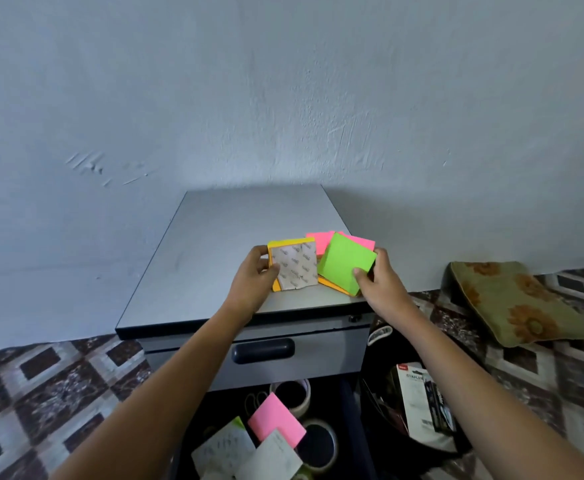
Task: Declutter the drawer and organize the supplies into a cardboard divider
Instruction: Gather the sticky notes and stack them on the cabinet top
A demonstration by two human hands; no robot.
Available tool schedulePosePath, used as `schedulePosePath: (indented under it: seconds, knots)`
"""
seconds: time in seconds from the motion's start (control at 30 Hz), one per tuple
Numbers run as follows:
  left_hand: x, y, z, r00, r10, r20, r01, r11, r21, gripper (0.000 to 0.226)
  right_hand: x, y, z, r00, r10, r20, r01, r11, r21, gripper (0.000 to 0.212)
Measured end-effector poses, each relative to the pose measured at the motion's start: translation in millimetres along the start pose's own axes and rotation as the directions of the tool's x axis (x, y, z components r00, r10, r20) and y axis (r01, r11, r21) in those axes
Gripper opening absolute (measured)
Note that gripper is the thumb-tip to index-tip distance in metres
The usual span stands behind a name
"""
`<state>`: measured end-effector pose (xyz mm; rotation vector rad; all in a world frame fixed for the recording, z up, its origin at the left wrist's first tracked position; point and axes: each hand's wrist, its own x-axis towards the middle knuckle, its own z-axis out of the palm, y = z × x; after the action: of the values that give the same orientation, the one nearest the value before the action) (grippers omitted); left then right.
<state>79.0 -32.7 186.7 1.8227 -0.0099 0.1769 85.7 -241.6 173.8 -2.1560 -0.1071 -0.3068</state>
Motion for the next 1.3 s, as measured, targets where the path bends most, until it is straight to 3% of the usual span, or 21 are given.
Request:
schedulePosePath:
  seconds: [0.13, 0.2, 0.3, 0.4, 0.53, 0.67, 0.73, 0.83, 0.9, 1.0, 1.03, 1.1, 1.2, 1.3]
  knots:
    - [6.5, -3.5, -4.3, 0.999, -0.016, -0.032, 0.016, 1.000, 0.004, 0.018, 28.0, -12.1, -6.5, 0.996, 0.023, -0.085, -0.014, 0.994, 0.106, 0.026]
    - [10.2, -4.1, -9.7, 0.996, -0.058, -0.062, 0.055, 0.997, -0.046, 0.018, 53.2, -19.3, -6.6, 0.998, 0.035, -0.055, -0.027, 0.990, 0.140, 0.028]
    - [15.8, -2.2, -20.2, 0.988, -0.141, -0.056, 0.131, 0.979, -0.156, 0.024, 90.1, -19.5, 2.1, 0.996, 0.069, 0.056, -0.074, 0.993, 0.095, 0.036]
    - [21.8, 8.8, -25.8, 0.983, -0.184, -0.019, 0.176, 0.961, -0.215, 0.027, 112.7, -14.0, 13.6, 0.987, 0.138, 0.077, -0.140, 0.990, 0.013, 0.041]
    - [37.4, 32.3, -16.5, 0.969, -0.239, 0.062, 0.246, 0.908, -0.338, 0.026, 117.1, -8.1, 20.2, 0.982, 0.179, 0.057, -0.160, 0.958, -0.239, 0.031]
    - [63.6, 50.6, 8.1, 0.935, -0.323, 0.146, 0.354, 0.828, -0.436, 0.028, 115.0, -7.1, 13.7, 0.987, 0.160, -0.006, -0.157, 0.962, -0.223, 0.017]
    - [78.0, 55.2, 22.7, 0.922, -0.355, 0.154, 0.387, 0.835, -0.391, 0.029, 114.5, -5.5, 6.8, 0.987, 0.156, -0.036, -0.160, 0.969, -0.189, 0.029]
    - [94.7, 53.1, 42.8, 0.912, -0.396, 0.106, 0.409, 0.871, -0.270, 0.019, 111.9, -1.7, -4.9, 0.988, 0.141, -0.065, -0.150, 0.977, -0.149, 0.023]
    - [100.6, 48.6, 51.4, 0.921, -0.388, 0.033, 0.389, 0.915, -0.103, 0.007, 111.2, 4.3, -9.8, 0.987, 0.151, -0.062, -0.159, 0.977, -0.145, 0.030]
    - [102.6, 43.3, 55.1, 0.941, -0.334, -0.062, 0.339, 0.911, 0.236, 0.024, 113.4, 14.0, -9.4, 0.983, 0.183, -0.017, -0.183, 0.976, -0.114, 0.033]
    - [100.7, 45.2, 54.6, 0.941, -0.332, -0.071, 0.338, 0.899, 0.277, 0.024, 114.9, 14.9, -7.7, 0.980, 0.198, -0.001, -0.197, 0.975, -0.102, 0.030]
    - [98.8, 49.9, 54.4, 0.929, -0.368, -0.039, 0.367, 0.904, 0.220, 0.021, 119.9, 16.4, -2.6, 0.968, 0.249, 0.012, -0.248, 0.966, -0.069, 0.020]
    - [98.9, 54.6, 56.8, 0.873, -0.484, 0.060, 0.487, 0.872, -0.049, 0.025, 123.5, 3.9, 6.2, 0.946, 0.324, 0.016, -0.322, 0.944, -0.068, 0.019]
    - [101.7, 56.8, 67.0, 0.857, -0.506, 0.097, 0.512, 0.858, -0.048, 0.028, 128.3, -14.2, 14.6, 0.939, 0.338, 0.063, -0.329, 0.936, -0.126, 0.019]
